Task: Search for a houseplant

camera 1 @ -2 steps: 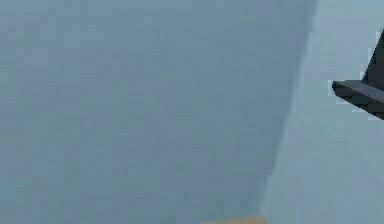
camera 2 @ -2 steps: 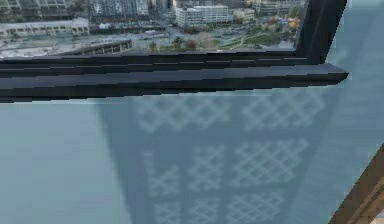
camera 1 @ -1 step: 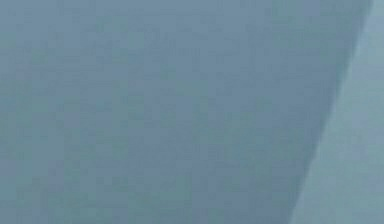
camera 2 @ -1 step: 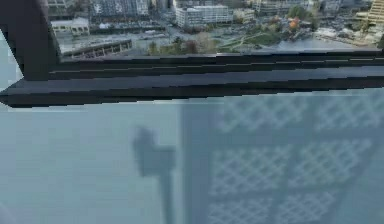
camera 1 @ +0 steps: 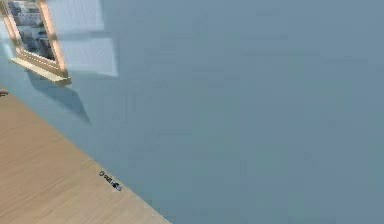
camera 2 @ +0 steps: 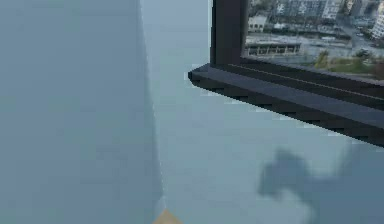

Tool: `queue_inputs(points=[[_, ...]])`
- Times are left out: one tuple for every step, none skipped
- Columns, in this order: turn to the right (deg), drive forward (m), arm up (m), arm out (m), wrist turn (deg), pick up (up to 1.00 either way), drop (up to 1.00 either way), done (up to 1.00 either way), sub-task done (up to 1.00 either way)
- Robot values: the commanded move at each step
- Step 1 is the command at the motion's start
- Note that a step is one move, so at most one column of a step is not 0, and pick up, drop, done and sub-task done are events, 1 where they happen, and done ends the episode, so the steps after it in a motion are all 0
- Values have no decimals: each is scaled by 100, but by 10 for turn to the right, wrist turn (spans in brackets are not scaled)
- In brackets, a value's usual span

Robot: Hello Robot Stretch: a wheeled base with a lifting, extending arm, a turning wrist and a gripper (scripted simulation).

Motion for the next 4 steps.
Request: queue_inputs(points=[[-180,0,0,0,0,0,0,0,0],[0,35,0,0,0,0,0,0,0],[-330,0,0,0,0,0,0,0,0],[0,60,0,0,0,0,0,0,0]])
